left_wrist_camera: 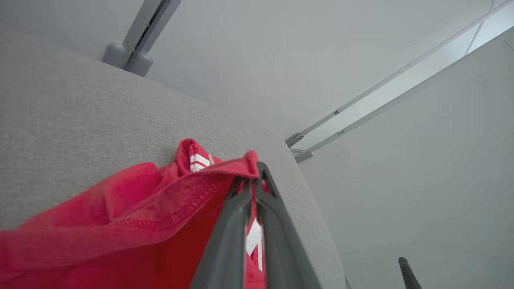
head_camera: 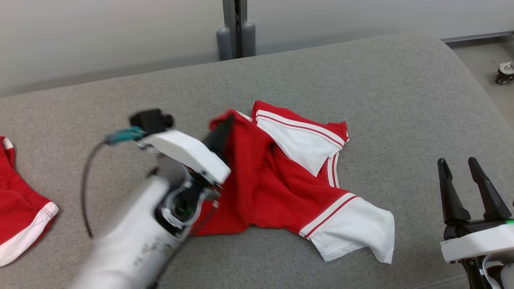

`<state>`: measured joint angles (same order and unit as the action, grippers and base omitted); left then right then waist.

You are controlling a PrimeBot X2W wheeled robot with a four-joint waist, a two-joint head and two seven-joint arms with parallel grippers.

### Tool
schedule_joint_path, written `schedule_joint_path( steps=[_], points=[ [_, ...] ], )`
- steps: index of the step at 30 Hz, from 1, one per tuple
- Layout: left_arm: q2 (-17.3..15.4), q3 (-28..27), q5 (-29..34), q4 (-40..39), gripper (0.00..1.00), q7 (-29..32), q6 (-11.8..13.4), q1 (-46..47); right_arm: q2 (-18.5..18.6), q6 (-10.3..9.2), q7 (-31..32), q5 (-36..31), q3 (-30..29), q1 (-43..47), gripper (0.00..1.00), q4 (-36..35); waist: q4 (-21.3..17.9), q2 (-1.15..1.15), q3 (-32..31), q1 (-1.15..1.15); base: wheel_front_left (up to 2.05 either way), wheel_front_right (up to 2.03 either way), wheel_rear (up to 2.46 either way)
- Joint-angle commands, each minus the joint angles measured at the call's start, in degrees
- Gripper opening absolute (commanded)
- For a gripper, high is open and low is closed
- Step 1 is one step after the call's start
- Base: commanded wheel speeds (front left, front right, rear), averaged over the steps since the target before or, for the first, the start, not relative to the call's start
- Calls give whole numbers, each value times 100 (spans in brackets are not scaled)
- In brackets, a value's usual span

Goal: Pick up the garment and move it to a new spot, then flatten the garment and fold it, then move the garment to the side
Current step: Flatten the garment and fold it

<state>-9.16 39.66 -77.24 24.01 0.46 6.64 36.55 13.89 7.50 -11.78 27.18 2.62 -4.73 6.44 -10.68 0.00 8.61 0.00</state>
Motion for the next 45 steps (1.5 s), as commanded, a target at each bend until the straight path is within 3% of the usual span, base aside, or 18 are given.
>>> schedule_joint_path(
  steps=[1,6,16,19,20,21,29,36,45],
  points=[
    [-105,-108,4,-5,0,-30,21,150,2,-1,-10,-44,16,-21,100,-35,-3,0,69,0,0,0,0],
    [-600,-394,171,421,0,-104,-128,687,39,-1,10,-27,87,-158,100,-80,-64,0,328,0,0,0,0],
    [-1092,-528,547,1928,0,-246,-429,1741,77,-1,-2,-13,199,-361,100,-96,-343,0,675,0,0,0,0],
    [-1195,-544,724,2432,0,-538,-484,1991,83,-1,-26,7,218,-396,100,-75,-416,0,723,0,0,0,0],
    [-1186,-539,765,2586,33,-627,-504,2030,84,-1,-34,12,220,-391,100,-61,-428,0,725,0,0,0,0],
    [-1193,-534,815,2741,100,-717,-515,2051,83,-1,-38,12,226,-386,100,-51,-437,0,721,0,0,0,0],
    [-1001,-228,1241,3542,100,-1374,-882,1844,67,-1,-23,-6,283,-317,100,66,-295,0,419,0,0,0,0],
    [-803,-23,1689,3334,100,-1559,-1172,1410,45,-1,-24,17,369,-164,100,87,83,0,50,0,0,0,0],
    [-1012,-167,2632,1823,100,-1559,-813,-3,-57,-1,-102,-19,406,28,100,123,387,0,-247,0,0,0,0]
  ],
)
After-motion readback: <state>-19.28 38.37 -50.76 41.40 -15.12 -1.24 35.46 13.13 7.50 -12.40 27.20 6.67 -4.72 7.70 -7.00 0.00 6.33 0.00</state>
